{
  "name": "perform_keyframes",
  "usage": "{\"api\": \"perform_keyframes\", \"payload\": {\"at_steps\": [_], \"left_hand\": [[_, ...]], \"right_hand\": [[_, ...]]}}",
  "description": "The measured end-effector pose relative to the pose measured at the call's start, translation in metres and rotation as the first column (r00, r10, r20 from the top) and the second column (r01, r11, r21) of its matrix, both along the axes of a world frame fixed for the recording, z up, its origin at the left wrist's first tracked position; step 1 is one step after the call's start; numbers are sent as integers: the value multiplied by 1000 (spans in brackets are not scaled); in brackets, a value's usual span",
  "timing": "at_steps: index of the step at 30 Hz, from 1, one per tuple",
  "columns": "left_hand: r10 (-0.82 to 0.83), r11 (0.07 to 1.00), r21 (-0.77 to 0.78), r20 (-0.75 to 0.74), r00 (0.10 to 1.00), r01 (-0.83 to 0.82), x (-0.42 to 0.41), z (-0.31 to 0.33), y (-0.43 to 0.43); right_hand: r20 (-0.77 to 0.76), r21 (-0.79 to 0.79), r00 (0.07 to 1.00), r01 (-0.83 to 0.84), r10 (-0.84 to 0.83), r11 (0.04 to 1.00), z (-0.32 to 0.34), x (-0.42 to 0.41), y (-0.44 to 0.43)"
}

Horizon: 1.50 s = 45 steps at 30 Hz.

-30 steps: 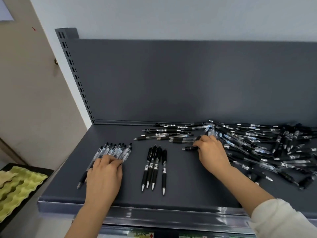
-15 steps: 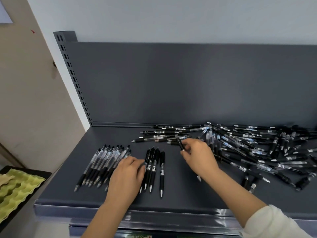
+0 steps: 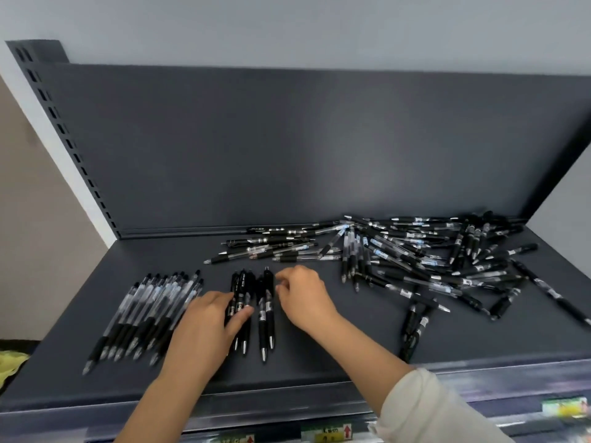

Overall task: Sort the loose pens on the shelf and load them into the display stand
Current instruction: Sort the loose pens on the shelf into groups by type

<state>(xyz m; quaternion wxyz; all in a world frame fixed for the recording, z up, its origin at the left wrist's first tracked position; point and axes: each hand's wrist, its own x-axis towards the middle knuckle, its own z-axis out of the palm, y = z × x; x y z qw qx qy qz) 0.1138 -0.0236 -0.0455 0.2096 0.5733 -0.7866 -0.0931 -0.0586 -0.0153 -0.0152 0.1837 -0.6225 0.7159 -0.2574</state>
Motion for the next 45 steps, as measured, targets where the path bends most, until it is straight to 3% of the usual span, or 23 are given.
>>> {"api": "perform_keyframes", "payload": {"at_steps": [4, 7, 11, 14, 18, 22, 28, 37, 43, 45], "left_hand": [[-3, 999, 44, 51, 999, 1, -2, 4, 1], [3, 1000, -20, 97, 995, -1, -6, 12, 3], [-90, 985, -142, 81, 993, 101, -38, 34, 9], [-265, 958, -100, 53, 963, 269, -83, 46, 24], [-453, 891, 34, 73, 888, 452, -142, 47, 45], [-519, 849, 157, 62, 853, 505, -186, 43, 61], [-447, 873, 248, 62, 893, 420, -218, 36, 68], [-306, 852, 448, 6, 952, 271, -228, 42, 65], [-178, 908, 385, -9, 984, 168, -190, 55, 49], [-116, 923, 357, -91, 989, 141, -179, 56, 38]], "right_hand": [[-115, -100, 990, 71, -83, 992, 12, -55, 19], [-222, -133, 950, 194, -220, 972, 21, -108, 39], [-318, -23, 905, 291, -283, 956, 23, -161, 63], [-378, 98, 903, 258, -204, 961, 16, -173, 69], [-299, 22, 931, 225, -209, 974, 10, -176, 71], [-169, -92, 940, 284, -296, 954, 20, -191, 84], [-31, -136, 914, 397, -405, 907, 30, -216, 107], [37, -145, 903, 430, -429, 891, 23, -226, 115], [88, -117, 913, 406, -398, 906, 20, -216, 105], [90, -91, 922, 385, -378, 918, 18, -208, 100]]}}
